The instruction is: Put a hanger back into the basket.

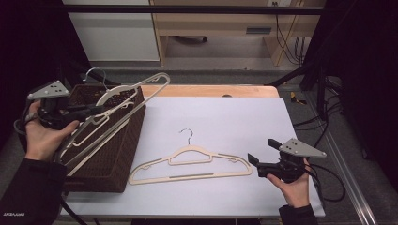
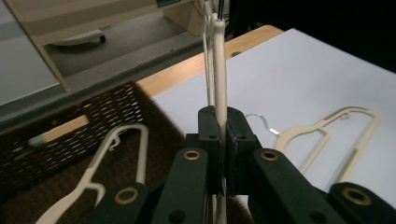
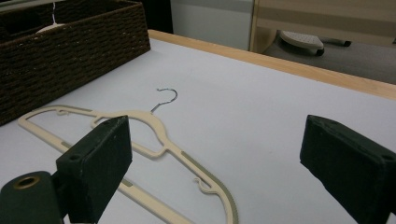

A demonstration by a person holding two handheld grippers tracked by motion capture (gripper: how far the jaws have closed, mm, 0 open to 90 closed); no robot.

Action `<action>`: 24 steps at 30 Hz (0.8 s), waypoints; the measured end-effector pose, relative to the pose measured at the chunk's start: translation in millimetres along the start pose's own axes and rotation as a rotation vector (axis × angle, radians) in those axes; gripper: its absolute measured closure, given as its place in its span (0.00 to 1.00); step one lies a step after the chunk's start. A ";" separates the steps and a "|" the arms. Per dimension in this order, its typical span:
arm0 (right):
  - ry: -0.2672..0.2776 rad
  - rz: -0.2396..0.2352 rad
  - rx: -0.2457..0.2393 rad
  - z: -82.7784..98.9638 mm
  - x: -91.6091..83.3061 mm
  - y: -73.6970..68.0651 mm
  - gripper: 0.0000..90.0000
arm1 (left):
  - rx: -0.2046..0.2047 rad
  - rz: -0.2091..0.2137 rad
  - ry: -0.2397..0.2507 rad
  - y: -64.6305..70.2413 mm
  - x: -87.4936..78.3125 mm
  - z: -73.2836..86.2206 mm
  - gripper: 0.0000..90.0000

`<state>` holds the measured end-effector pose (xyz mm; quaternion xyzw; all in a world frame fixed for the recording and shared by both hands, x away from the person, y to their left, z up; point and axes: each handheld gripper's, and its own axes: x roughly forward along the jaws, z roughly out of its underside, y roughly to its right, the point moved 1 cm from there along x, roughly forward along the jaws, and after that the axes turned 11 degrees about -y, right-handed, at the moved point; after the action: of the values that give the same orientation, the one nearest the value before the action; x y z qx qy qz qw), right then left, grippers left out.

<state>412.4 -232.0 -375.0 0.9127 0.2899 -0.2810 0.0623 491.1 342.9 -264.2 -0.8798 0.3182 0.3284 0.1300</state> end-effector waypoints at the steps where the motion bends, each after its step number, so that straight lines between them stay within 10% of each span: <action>1: -0.001 0.000 0.000 -0.1 -0.2 0.0 0.10 | -0.004 -0.013 -0.004 -5.8 -0.6 3.6 0.96; 24: -0.001 0.011 0.018 2.0 0.3 5.6 0.09 | -0.114 -0.050 -0.037 -81.5 4.9 76.5 0.96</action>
<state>414.8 -237.0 -377.2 0.9148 0.2822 -0.2836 0.0558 508.7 436.3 -323.2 -0.8873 0.2745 0.3586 0.0939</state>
